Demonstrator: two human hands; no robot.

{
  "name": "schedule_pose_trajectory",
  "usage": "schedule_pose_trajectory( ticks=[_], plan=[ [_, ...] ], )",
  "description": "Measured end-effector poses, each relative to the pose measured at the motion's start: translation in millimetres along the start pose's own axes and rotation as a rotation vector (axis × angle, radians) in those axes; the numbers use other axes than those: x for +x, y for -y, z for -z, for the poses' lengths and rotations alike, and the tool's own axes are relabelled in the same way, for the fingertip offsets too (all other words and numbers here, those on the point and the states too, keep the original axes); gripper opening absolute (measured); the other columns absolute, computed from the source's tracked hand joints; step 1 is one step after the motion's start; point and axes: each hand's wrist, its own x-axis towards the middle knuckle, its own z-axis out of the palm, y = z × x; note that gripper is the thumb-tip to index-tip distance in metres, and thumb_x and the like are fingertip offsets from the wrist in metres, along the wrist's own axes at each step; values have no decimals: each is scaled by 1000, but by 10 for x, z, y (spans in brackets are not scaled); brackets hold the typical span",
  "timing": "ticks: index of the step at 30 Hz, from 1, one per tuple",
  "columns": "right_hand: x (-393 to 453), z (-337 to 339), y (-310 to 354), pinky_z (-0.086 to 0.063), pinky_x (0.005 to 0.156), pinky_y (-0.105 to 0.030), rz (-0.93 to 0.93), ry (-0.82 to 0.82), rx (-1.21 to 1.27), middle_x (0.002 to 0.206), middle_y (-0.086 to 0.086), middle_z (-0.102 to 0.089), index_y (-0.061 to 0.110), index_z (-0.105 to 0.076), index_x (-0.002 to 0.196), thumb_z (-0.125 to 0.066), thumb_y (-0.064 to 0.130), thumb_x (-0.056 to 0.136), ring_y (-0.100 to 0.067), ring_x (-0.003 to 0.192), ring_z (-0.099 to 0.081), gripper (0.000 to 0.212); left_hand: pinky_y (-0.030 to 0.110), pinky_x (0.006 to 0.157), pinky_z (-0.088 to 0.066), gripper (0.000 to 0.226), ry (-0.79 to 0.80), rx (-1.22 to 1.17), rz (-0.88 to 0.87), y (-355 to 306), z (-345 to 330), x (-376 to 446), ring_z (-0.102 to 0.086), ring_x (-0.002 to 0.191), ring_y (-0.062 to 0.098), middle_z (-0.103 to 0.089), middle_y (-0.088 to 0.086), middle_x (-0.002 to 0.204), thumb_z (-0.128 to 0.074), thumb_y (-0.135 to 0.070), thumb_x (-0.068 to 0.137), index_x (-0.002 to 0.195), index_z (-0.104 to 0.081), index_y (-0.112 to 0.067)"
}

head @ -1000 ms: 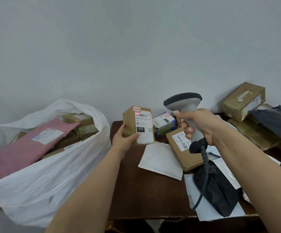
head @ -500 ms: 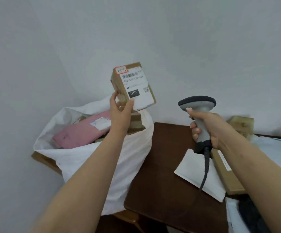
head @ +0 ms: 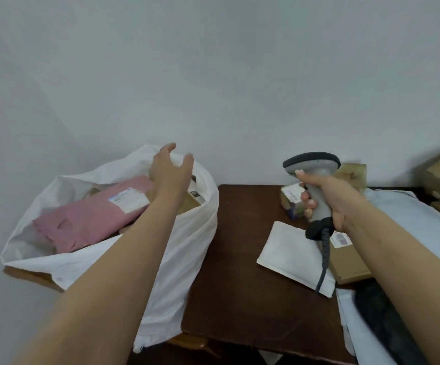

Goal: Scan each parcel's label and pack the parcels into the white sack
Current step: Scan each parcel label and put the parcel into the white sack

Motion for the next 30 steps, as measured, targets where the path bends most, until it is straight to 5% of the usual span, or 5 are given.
schedule_pose_trajectory(
  ticks=[8, 18, 26, 30],
  plan=[
    [56, 1160, 80, -33, 34, -16, -14, -226, 114, 56, -3, -43, 10, -53, 85, -65, 28, 93, -8, 31, -34, 24, 29, 108, -31, 49, 407, -60, -246, -674, -1777, -509, -43, 130, 20, -51, 6, 137, -63, -25, 91, 135, -49, -10],
    [681, 2418, 331, -36, 36, -18, -101, -315, 117, 57, -3, -45, 12, -52, 92, -68, 29, 92, -10, 35, -36, 23, 38, 107, -33, 73, 813, 172, -56, -889, -3589, -915, -36, 134, 30, -39, 16, 143, -67, -41, 88, 144, -34, -7],
    [1141, 2933, 358, -38, 40, -21, -198, -296, 133, 57, -4, -47, 12, -55, 96, -71, 28, 90, -12, 37, -38, 24, 46, 107, -40, 98, 817, 273, 108, -844, -4434, -886, -38, 134, 38, -41, 24, 143, -73, -50, 79, 146, -24, 2],
    [1223, 3020, 335, -38, 40, -21, -204, -299, 144, 56, -5, -48, 11, -55, 95, -71, 27, 89, -12, 37, -38, 23, 35, 90, -46, 79, 783, 219, 172, -838, -4583, -892, -50, 122, 34, -51, 21, 132, -75, -41, 79, 134, -40, 4]
  ],
)
